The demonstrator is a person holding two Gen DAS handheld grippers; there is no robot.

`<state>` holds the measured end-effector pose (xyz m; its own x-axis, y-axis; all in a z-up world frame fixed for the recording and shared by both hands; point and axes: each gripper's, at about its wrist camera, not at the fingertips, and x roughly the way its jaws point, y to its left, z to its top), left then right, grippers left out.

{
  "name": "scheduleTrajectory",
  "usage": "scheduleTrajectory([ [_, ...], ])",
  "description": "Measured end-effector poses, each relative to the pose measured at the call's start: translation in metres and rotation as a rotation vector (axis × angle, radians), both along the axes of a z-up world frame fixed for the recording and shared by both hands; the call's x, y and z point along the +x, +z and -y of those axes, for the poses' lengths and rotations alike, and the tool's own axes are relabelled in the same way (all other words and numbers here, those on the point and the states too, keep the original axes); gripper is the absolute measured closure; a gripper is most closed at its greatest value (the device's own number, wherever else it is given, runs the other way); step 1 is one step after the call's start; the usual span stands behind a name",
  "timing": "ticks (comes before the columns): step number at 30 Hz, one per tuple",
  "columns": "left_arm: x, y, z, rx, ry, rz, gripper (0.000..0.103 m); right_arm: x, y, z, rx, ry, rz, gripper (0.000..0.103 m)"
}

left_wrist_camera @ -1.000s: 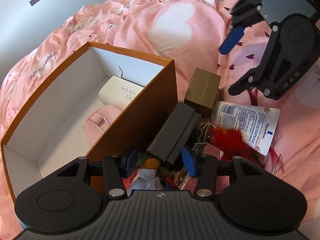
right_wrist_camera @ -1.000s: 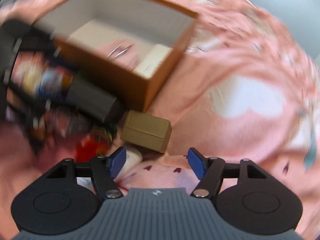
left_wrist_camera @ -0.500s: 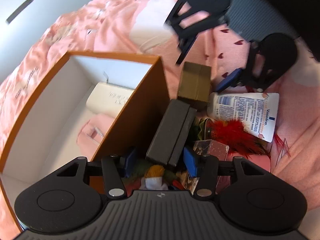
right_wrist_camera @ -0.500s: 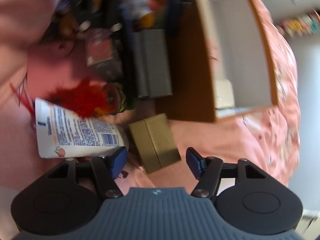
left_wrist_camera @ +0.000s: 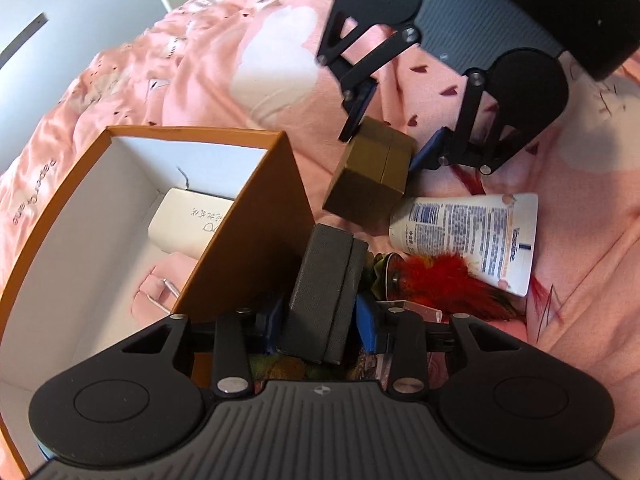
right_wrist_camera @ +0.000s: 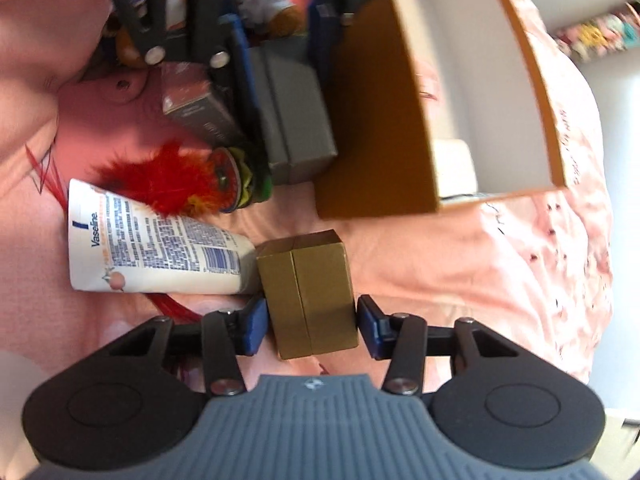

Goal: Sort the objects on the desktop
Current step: 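Grasp the black box with the left tool while the right tool lifts the gold box, then lower the gold box into the orange box and open the right tool while the left carries the black box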

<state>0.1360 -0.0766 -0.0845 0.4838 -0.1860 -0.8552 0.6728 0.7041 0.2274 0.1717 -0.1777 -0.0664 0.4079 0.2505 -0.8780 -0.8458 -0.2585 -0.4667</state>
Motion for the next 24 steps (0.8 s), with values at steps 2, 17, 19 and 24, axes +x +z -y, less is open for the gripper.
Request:
scheduleTrajectory([
  [2, 0.001, 0.005, -0.003, -0.031, 0.033, -0.003, 0.061, 0.004, 0.009, 0.002, 0.037, -0.035, 0.000, 0.054],
  [17, -0.001, 0.101, -0.060, -0.371, 0.269, 0.005, 0.065, 0.019, 0.119, 0.014, 0.252, -0.119, 0.059, 0.055],
  [19, 0.001, 0.116, -0.070, -0.400, 0.290, 0.016, 0.065, 0.002, 0.125, 0.012, 0.273, -0.090, 0.096, 0.055],
  [24, 0.004, 0.139, -0.090, -0.361, 0.353, 0.108, 0.065, 0.008, 0.131, -0.012, 0.306, 0.000, 0.162, 0.055],
])
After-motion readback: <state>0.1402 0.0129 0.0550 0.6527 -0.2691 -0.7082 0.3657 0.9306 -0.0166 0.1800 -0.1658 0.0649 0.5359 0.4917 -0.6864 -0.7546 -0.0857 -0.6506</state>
